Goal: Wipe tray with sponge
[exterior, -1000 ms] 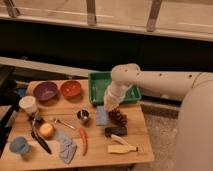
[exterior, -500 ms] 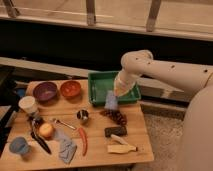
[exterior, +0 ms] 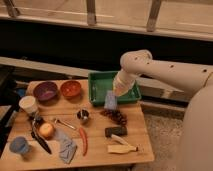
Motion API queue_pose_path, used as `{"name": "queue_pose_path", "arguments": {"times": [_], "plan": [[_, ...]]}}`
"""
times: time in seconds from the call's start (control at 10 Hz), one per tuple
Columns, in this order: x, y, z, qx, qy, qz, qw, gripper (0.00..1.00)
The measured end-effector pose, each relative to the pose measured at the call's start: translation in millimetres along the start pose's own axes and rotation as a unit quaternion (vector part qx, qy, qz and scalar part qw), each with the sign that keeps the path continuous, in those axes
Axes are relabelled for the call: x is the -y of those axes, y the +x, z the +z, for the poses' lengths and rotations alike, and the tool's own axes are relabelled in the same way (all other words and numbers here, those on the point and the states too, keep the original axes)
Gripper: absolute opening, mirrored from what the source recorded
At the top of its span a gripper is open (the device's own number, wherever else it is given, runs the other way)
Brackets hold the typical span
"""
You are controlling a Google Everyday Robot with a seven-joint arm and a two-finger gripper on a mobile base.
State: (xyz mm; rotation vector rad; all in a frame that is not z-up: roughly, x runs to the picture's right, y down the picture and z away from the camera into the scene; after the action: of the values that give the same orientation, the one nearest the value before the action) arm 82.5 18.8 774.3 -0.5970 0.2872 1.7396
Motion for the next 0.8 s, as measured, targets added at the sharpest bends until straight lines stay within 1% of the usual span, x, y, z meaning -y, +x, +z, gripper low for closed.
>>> {"name": "queue_pose_path", "arguments": {"times": [0.1,0.2,0.3,0.4,0.5,0.6,0.8], "plan": [[0.4,-5.2,-3.9,0.01,0.001,0.001,1.0,0.0],[2.1,-20.7,-14.2,0.029,0.004,0.003,0.9996,0.0],[2.0,-36.5,-23.3,0.043,0.003,0.005,0.9991,0.0],[4.9,-57.2,-31.7,0.057,0.005,0.006,0.9983,0.0],[5.3,-79.3,-38.3,0.069,0.0,0.01,0.9976,0.0],[6.1,-97.6,-44.2,0.079,-0.005,0.014,0.9968,0.0],[8.8,-107.5,-47.5,0.085,-0.007,0.017,0.9962,0.0]]}}
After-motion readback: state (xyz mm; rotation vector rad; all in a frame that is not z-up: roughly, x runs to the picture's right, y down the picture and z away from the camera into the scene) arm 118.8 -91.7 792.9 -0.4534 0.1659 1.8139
